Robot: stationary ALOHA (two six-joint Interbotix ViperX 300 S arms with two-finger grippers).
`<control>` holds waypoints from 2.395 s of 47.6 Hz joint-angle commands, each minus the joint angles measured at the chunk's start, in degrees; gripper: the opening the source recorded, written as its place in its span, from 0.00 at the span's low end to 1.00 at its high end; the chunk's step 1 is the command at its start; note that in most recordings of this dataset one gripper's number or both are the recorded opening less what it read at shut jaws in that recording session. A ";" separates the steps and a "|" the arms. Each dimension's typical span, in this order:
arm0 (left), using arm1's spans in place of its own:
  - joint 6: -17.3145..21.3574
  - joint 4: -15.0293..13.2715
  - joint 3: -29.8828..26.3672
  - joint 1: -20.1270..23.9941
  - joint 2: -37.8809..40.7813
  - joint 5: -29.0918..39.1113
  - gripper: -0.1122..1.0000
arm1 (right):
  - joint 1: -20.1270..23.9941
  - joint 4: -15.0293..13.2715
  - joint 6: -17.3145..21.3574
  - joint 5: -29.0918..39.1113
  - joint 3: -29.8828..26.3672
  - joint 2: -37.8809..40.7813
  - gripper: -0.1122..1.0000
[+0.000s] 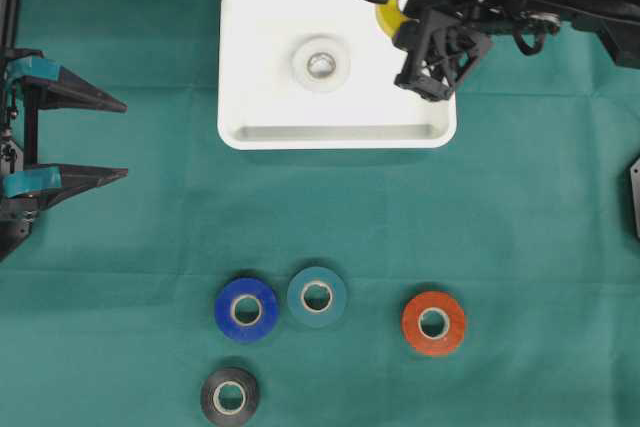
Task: Pick up the tape from a random location and place it into the white case.
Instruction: 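Carry the yellow roll with the right gripper over the white tray, then lower the yellow roll into the tray and open the right gripper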
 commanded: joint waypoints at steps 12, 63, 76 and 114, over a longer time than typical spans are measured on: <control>0.00 -0.09 -0.70 0.09 0.53 -0.26 0.97 | -0.18 -0.18 0.18 -0.70 -0.09 -2.11 0.38; 0.00 -0.09 -0.70 0.09 0.44 -0.26 0.97 | -0.18 -0.18 0.18 -0.79 0.18 -2.11 0.38; 0.00 -0.09 -0.70 0.09 0.44 -0.26 0.97 | -0.18 -0.18 0.18 -3.08 1.58 -2.11 0.38; 0.00 0.00 -0.62 0.09 0.53 -0.26 0.97 | -0.26 0.70 3.96 -23.20 10.63 12.48 0.38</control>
